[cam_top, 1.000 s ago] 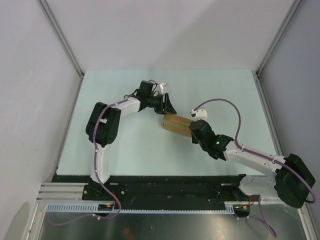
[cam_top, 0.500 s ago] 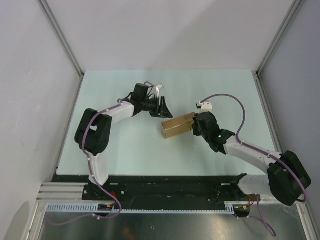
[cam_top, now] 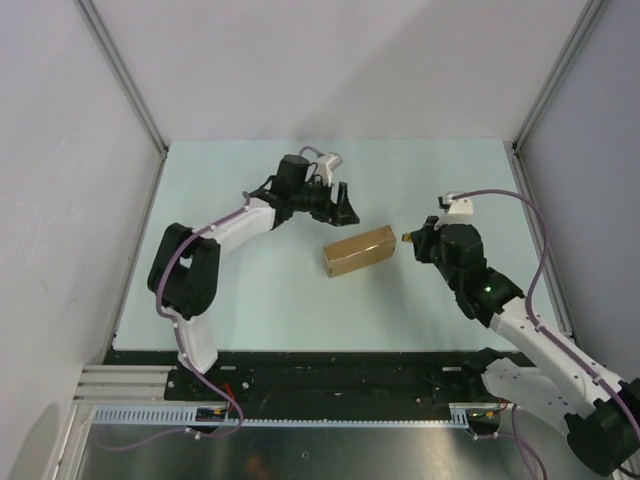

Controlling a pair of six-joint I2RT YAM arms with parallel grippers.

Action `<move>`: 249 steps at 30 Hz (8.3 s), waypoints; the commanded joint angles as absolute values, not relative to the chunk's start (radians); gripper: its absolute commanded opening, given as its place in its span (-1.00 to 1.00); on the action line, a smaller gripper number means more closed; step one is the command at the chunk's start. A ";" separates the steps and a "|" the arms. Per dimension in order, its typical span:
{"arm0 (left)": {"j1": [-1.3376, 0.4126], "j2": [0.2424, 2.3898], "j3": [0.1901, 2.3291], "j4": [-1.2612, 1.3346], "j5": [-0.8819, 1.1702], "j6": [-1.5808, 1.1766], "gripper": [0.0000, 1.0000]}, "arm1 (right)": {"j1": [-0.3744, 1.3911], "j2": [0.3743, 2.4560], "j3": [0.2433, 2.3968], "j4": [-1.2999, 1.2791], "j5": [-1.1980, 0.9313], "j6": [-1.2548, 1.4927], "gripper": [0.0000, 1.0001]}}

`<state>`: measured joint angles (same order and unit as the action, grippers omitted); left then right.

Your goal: Unpack the express box

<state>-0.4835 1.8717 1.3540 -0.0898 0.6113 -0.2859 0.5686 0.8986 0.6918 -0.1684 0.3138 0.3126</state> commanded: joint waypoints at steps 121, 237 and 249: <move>-0.764 1.798 1.123 -0.226 0.161 0.460 0.32 | 0.380 1.154 0.749 0.158 -0.084 0.281 -1.00; -0.666 1.844 1.301 -0.399 0.320 0.307 0.41 | 0.362 0.876 0.586 -0.199 -0.223 0.382 -1.00; -0.672 1.729 1.465 -0.397 0.423 0.215 0.74 | 0.374 0.960 0.588 -0.106 -0.202 0.331 -1.00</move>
<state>-0.6674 1.8153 1.4044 -0.4057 0.3744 0.2573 0.3649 0.9459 0.5774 -0.1867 -0.2146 0.3542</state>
